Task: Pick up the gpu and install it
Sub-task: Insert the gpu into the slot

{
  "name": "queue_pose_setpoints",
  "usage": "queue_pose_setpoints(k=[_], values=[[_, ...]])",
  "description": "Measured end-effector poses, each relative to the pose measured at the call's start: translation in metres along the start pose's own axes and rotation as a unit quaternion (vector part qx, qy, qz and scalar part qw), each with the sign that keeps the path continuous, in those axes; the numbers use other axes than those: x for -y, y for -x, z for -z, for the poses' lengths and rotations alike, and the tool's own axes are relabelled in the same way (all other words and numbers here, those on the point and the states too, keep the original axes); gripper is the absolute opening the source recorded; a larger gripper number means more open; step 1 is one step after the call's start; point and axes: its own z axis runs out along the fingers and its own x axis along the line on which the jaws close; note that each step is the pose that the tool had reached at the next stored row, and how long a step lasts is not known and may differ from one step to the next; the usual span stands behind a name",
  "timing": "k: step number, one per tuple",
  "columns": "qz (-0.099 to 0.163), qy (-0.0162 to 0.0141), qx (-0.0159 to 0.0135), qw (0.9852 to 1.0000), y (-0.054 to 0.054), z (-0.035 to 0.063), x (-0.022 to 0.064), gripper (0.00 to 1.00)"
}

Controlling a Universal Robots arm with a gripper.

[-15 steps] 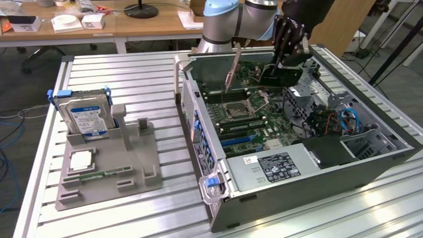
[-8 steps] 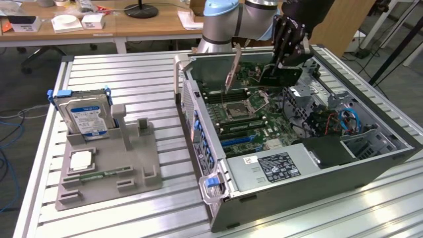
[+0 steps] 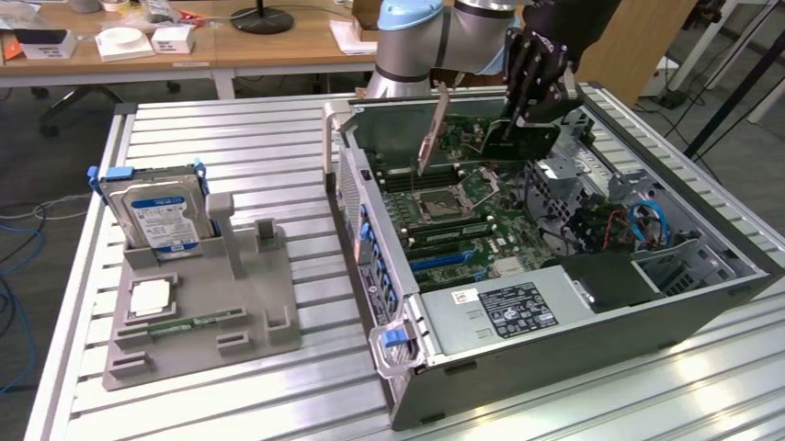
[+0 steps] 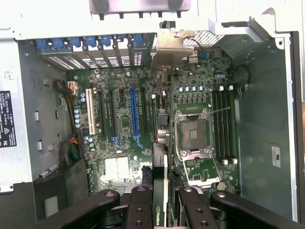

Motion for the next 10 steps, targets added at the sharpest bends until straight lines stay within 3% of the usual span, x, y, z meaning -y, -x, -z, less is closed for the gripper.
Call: queue_pose_setpoints(k=[10], values=[[0.013,0.0010,-0.0004,0.9999,0.0000,0.0000,0.0000,0.26]])
